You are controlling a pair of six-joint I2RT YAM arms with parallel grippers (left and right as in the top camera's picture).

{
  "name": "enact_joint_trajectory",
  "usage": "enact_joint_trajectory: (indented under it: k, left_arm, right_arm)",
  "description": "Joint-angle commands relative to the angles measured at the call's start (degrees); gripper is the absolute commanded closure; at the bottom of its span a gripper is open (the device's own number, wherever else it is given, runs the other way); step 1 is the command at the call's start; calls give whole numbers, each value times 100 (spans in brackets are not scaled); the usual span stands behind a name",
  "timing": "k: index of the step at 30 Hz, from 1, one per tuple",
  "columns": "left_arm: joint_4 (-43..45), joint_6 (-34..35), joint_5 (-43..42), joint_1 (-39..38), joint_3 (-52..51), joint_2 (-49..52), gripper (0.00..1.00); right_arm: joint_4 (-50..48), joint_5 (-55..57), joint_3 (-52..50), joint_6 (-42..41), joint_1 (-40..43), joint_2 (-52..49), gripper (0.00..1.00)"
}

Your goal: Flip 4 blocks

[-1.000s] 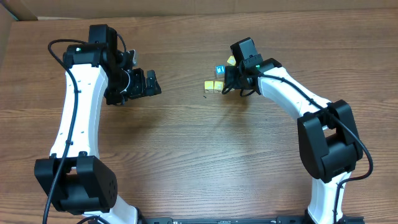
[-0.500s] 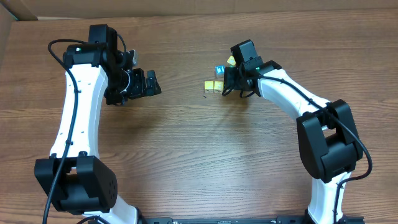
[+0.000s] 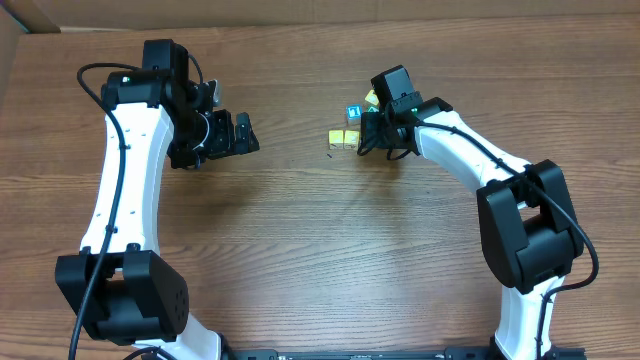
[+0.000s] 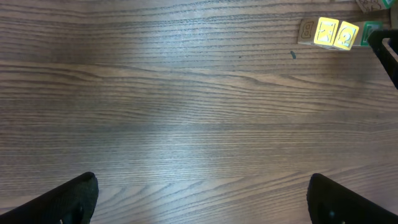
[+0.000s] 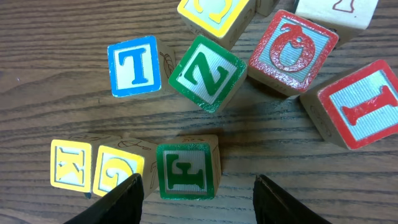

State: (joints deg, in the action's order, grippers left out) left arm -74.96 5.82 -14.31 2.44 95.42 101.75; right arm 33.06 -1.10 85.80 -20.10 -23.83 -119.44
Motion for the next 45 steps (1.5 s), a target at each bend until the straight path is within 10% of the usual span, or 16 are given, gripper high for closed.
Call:
enact_joint_trajectory:
  k: [1, 45]
  left_arm:
    - [22, 61, 33, -22, 105, 15, 0]
    - [24, 61, 33, -22, 105, 15, 0]
  right_arm:
    - [7, -22, -37, 61, -22, -28, 42]
    - [-896, -26, -551, 319, -280, -39, 48]
